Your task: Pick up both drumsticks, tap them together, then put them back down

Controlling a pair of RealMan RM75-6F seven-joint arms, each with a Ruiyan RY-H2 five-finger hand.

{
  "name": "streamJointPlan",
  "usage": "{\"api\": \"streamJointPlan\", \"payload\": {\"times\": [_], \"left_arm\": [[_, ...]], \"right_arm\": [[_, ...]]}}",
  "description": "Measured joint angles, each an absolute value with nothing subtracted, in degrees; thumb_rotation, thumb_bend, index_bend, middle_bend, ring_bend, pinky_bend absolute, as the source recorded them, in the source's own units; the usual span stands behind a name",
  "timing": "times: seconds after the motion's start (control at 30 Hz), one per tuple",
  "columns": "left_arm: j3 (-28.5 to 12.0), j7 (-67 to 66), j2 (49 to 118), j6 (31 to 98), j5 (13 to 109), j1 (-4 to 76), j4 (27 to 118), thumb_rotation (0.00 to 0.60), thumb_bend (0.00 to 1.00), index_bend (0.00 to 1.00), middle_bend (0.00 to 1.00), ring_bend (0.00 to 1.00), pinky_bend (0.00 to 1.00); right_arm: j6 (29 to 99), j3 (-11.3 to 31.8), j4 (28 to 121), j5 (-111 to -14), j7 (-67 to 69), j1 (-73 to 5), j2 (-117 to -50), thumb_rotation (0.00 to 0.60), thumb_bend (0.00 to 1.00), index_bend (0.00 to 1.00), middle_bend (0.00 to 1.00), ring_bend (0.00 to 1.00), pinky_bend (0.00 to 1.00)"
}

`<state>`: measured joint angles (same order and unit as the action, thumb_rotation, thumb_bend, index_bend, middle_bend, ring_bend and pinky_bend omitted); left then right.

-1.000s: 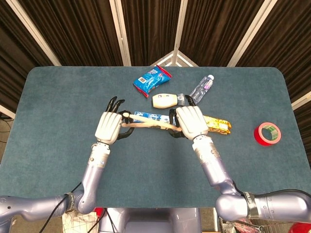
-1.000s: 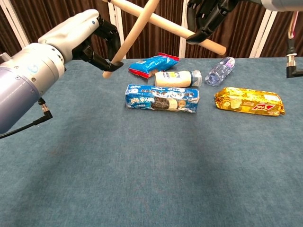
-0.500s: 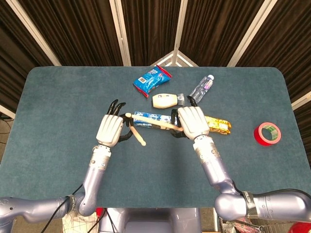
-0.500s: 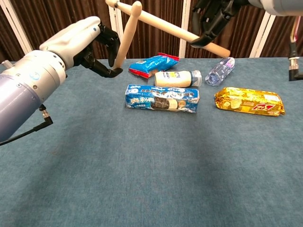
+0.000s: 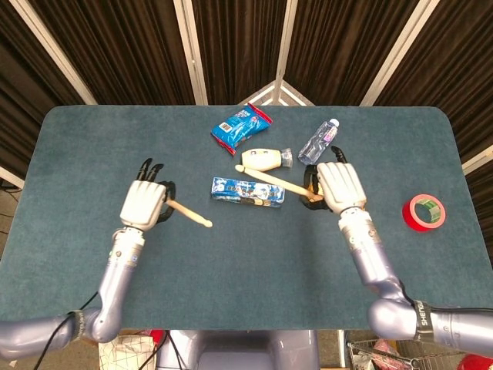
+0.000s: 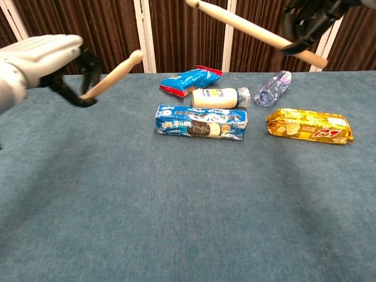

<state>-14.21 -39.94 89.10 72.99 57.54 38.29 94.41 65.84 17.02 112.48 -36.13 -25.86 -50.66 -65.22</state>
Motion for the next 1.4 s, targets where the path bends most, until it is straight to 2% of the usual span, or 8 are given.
{"api": "streamJointPlan", "payload": {"times": [0.23, 0.43, 0.63, 0.83, 0.9, 1.13, 1.4], "left_arm": [[-10.67, -42.00, 84.23, 71.26, 52.57, 35.77, 97.18, 0.600, 0.42, 0.66, 0.61, 0.14, 0.00], [-7.92, -42.10, 84.09, 69.83, 51.91, 34.82, 95.12, 0.600, 0.42, 0.66, 0.61, 0.14, 0.00], [-6.57, -40.85, 85.61, 69.20, 52.22, 34.08, 90.89, 0.600, 0.42, 0.66, 0.61, 0.14, 0.00], [-6.56, -42.13, 88.54, 69.07, 49.73, 33.97, 86.90, 0.600, 0.42, 0.65, 0.61, 0.14, 0.00], [-6.79, -43.37, 89.56, 68.96, 48.45, 34.23, 86.04, 0.600, 0.41, 0.62, 0.59, 0.14, 0.00], [-7.51, -49.99, 92.23, 68.43, 42.21, 35.81, 85.54, 0.600, 0.40, 0.33, 0.47, 0.09, 0.00], [-9.04, -53.33, 91.80, 68.33, 36.23, 37.10, 89.97, 0.600, 0.40, 0.25, 0.43, 0.07, 0.00]], "right_arm": [[64.77, 12.58, 107.73, -51.33, -19.68, -45.14, -63.09, 0.600, 0.50, 0.82, 0.67, 0.48, 0.04], [64.62, 7.45, 100.98, -63.68, -13.66, -40.01, -62.76, 0.600, 0.50, 0.82, 0.67, 0.48, 0.04], [64.11, 4.10, 94.87, -68.55, -10.38, -36.69, -64.35, 0.600, 0.50, 0.82, 0.67, 0.48, 0.04], [62.95, 3.54, 91.36, -69.73, -8.56, -35.22, -65.77, 0.600, 0.50, 0.83, 0.67, 0.48, 0.04], [62.58, 3.66, 91.04, -69.80, -8.33, -34.98, -65.88, 0.600, 0.50, 0.83, 0.67, 0.48, 0.04], [60.66, 4.31, 91.32, -68.68, -9.11, -34.74, -65.03, 0.600, 0.50, 0.82, 0.67, 0.48, 0.04], [60.01, 4.68, 90.70, -68.72, -8.98, -33.96, -64.62, 0.600, 0.50, 0.82, 0.67, 0.48, 0.04]]}}
